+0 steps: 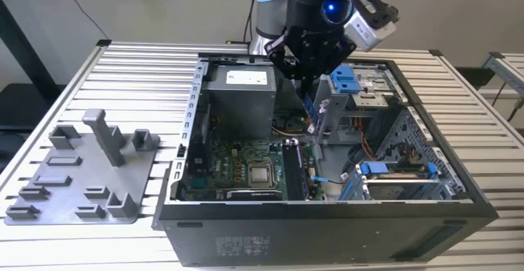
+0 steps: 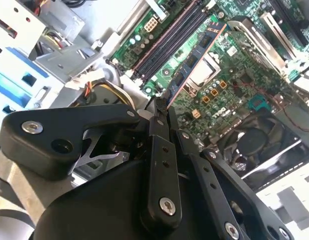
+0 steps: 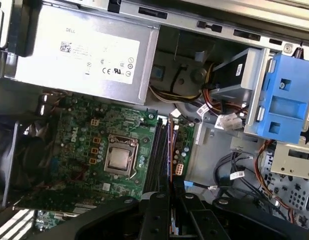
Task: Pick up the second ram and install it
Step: 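Insert the second ram into the second slot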
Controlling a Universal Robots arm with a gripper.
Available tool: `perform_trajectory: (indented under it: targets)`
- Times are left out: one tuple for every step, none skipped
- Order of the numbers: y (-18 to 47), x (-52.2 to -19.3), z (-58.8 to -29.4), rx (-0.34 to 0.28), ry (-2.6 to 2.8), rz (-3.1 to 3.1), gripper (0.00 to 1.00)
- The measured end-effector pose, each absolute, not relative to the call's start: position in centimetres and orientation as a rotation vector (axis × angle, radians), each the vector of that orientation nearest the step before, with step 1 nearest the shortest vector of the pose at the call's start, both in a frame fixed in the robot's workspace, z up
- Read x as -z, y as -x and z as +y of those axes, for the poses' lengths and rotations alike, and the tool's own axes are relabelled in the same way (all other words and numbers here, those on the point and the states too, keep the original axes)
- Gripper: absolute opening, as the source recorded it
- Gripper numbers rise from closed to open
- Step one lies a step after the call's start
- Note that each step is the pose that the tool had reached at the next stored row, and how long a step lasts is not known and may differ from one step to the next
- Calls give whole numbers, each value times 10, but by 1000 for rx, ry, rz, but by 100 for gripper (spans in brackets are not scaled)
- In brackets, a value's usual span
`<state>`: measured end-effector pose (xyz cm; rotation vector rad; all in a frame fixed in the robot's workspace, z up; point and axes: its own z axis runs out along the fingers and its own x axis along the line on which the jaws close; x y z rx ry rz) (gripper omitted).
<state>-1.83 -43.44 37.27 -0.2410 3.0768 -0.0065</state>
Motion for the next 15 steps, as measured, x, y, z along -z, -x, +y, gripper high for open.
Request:
perform_trajectory:
  targets:
    - [18, -373, -434, 7, 226, 3078, 14]
    - [18, -372, -434, 7, 210, 3079, 14]
    - [19, -372, -434, 8, 196, 3080, 14]
    - [19, -372, -434, 8, 181, 3081, 14]
    - [19, -372, -434, 9, 167, 3082, 14]
    - [19, -372, -434, 9, 154, 3083, 14]
    - [19, -372, -434, 10, 140, 3083, 14]
    - [19, -372, -434, 10, 127, 3084, 14]
    - [19, -372, -434, 11, 112, 3084, 14]
    - [19, -372, -434, 11, 99, 3085, 14]
    - [19, -372, -434, 11, 85, 3085, 14]
    - [19, -372, -434, 12, 72, 3086, 14]
    - [19, -372, -434, 12, 59, 3086, 14]
    - [19, -372, -434, 13, 46, 3086, 14]
    - [19, -371, -434, 13, 33, 3086, 14]
